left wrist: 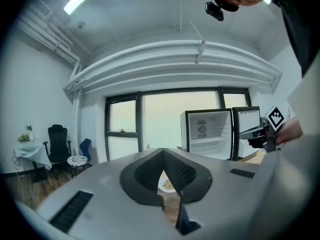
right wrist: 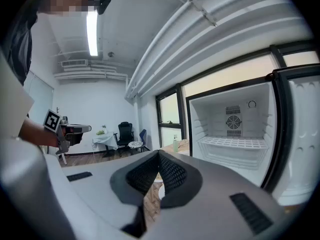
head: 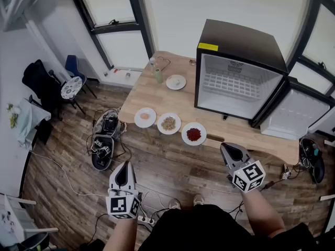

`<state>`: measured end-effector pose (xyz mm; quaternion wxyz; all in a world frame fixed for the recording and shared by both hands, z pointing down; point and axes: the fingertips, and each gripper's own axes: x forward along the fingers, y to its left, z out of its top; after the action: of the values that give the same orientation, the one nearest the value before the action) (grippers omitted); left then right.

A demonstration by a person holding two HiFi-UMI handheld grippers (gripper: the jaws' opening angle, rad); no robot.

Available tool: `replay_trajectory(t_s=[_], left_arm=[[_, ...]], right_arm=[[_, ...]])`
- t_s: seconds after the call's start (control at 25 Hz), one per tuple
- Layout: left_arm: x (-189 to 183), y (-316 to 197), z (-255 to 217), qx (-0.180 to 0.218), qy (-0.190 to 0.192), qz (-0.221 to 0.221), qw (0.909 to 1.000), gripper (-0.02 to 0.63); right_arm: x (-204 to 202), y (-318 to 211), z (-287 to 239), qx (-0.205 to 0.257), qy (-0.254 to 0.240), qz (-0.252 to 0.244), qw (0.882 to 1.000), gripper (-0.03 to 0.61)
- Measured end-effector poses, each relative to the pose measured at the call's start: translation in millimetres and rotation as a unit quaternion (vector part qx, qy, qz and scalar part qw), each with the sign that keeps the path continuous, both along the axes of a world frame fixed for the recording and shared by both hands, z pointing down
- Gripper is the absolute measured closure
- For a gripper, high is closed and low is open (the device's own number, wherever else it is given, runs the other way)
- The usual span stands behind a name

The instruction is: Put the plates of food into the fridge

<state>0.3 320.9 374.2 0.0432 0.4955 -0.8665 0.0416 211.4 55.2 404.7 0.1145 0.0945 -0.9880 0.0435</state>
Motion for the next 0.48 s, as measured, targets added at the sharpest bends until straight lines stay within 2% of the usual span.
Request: replay_trajectory(t_s=[0.48], left_arm=[[24, -45, -11, -0.012, -0.017, 0.003, 0.9998, 0.609]], right_arm=[[11, -25, -3, -0.019, -0.022, -0.025, 0.999, 0.557]])
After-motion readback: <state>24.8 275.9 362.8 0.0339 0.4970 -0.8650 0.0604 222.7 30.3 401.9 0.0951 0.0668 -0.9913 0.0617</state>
